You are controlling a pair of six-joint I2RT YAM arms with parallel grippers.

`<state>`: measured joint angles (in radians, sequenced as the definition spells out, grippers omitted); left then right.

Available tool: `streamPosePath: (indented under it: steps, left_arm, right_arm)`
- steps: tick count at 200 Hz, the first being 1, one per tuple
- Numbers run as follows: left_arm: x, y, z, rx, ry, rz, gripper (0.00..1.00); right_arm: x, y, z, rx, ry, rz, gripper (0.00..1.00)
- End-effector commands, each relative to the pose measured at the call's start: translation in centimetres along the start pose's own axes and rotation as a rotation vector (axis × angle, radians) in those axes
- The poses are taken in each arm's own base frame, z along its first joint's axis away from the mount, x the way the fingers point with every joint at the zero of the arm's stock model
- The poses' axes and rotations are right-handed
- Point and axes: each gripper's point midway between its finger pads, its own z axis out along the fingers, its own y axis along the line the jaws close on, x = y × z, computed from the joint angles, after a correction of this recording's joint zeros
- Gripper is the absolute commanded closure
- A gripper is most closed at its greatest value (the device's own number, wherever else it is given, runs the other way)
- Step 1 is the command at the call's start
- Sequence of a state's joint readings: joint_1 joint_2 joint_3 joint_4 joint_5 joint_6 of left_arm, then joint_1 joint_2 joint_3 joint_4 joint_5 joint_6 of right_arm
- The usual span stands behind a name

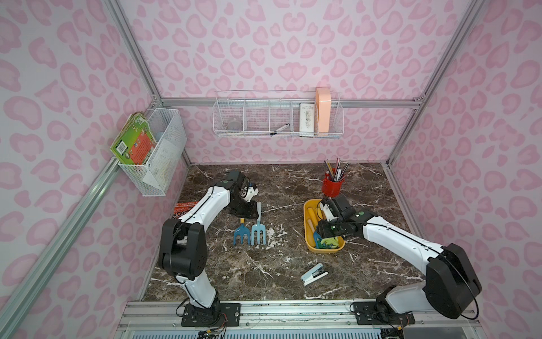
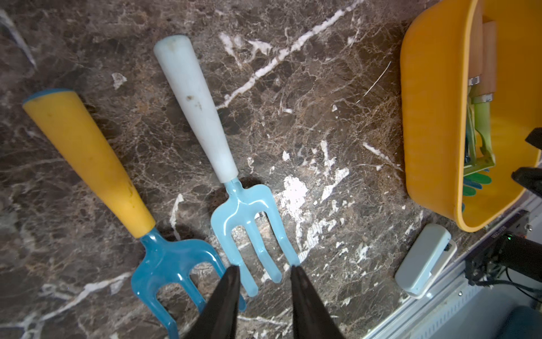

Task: Take the hand rake out of the storage box
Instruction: Place the rake at the center of the board.

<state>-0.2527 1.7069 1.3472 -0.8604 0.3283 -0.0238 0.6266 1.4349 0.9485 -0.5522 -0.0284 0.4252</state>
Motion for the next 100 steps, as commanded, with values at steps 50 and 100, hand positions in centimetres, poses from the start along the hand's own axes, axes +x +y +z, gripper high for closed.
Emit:
streamPosePath:
  steps: [50,100]
  left_arm:
    - [0.9,-2.2,-0.2,-0.151,-0.075,-0.059,0.65]
    - [0.7,-2.7,-0.5,-0.142,-0.089,-0.036,0.65]
  right_arm:
    - [1.4,-1.8,1.3,0.173,0.036,0.087,0.51]
    - [1.6,-2.4,2.1,0.206,0.041,0.117,0.58]
